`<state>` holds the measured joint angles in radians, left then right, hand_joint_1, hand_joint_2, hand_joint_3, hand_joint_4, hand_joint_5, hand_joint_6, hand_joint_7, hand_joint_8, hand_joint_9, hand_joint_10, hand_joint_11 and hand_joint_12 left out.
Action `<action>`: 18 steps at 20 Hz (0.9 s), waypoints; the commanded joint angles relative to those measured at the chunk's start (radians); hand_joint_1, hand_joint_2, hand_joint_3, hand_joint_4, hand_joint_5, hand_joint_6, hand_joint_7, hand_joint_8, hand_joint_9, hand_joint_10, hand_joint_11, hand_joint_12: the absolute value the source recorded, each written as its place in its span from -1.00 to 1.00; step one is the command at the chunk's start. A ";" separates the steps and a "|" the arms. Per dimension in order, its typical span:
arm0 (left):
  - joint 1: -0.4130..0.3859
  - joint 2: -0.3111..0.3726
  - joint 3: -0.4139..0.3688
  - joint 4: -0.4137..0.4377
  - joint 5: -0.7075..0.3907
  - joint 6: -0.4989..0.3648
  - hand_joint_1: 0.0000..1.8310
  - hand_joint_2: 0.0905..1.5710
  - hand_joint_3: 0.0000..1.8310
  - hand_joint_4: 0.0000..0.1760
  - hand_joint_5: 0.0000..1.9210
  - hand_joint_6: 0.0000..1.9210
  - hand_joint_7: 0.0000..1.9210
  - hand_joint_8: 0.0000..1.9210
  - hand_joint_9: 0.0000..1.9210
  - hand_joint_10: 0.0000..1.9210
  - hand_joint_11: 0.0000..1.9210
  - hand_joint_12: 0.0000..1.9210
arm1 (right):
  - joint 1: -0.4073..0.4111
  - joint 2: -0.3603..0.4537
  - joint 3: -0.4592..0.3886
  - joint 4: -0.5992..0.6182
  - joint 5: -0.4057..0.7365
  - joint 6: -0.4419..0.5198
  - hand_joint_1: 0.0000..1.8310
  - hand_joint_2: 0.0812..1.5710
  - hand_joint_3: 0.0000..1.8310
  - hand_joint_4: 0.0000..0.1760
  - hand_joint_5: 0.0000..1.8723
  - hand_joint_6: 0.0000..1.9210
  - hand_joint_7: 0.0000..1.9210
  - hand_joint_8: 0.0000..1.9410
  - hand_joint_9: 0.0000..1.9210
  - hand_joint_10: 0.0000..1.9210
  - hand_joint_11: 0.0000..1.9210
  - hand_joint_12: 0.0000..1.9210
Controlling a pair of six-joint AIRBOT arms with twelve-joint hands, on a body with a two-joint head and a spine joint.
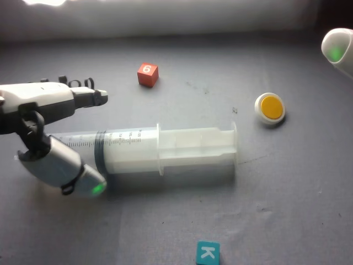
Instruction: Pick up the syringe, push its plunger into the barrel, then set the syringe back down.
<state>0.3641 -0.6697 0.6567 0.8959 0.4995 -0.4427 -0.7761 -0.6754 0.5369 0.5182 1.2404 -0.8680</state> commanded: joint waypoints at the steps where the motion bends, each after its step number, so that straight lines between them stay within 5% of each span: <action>1: -0.012 -0.004 -0.007 0.029 -0.010 -0.001 0.14 0.03 -1.00 -1.00 -1.00 -1.00 -1.00 -1.00 -1.00 -1.00 -1.00 -1.00 | 0.006 0.006 -0.002 -0.041 0.107 0.012 -0.92 0.56 -1.00 -1.00 -0.94 -1.00 -0.96 -1.00 -0.99 -1.00 -1.00 -1.00; 3: -0.016 -0.019 -0.011 0.029 0.000 -0.001 0.37 0.09 -1.00 -1.00 -1.00 -1.00 -1.00 -1.00 -1.00 -1.00 -1.00 -1.00 | 0.004 0.005 -0.002 -0.044 0.136 0.013 -0.90 0.56 -1.00 -1.00 -0.92 -0.99 -0.96 -1.00 -1.00 -1.00 -1.00 -1.00; 4: -0.018 -0.032 -0.008 0.029 0.006 -0.001 0.22 0.09 -1.00 -1.00 -1.00 -1.00 -1.00 -1.00 -1.00 -1.00 -0.98 -0.99 | -0.006 -0.001 -0.002 -0.044 0.156 0.021 -0.93 0.56 -1.00 -1.00 -0.94 -1.00 -0.97 -1.00 -1.00 -1.00 -1.00 -1.00; 8: -0.009 -0.082 0.016 0.039 0.011 -0.001 0.18 0.04 -1.00 -1.00 -1.00 -1.00 -1.00 -1.00 -1.00 -1.00 -0.99 -1.00 | 0.012 -0.035 -0.003 0.031 0.218 0.066 -0.92 0.56 -1.00 -1.00 -0.91 -0.99 -0.94 -0.99 -0.97 -0.99 -0.99 -1.00; 11: 0.006 -0.123 0.051 0.053 0.013 -0.001 0.28 0.05 -1.00 -1.00 -1.00 -1.00 -1.00 -1.00 -1.00 -1.00 -1.00 -1.00 | 0.043 -0.035 -0.003 0.080 0.220 0.135 -0.92 0.56 -1.00 -1.00 -0.91 -0.99 -0.92 -0.99 -0.96 -0.99 -0.99 -0.99; 18: 0.050 -0.200 0.151 0.075 -0.006 -0.001 0.21 0.05 -1.00 -1.00 -1.00 -1.00 -1.00 -1.00 -1.00 -1.00 -0.98 -0.99 | -0.030 -0.049 -0.018 0.065 0.227 0.200 -0.89 0.55 -1.00 -1.00 -0.89 -0.99 -0.90 -0.99 -0.94 -0.99 -0.99 -0.99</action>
<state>0.4187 -0.8654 0.8089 0.9352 0.5266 -0.4431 -0.8143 -0.7269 0.5182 0.6426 1.3525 -0.6777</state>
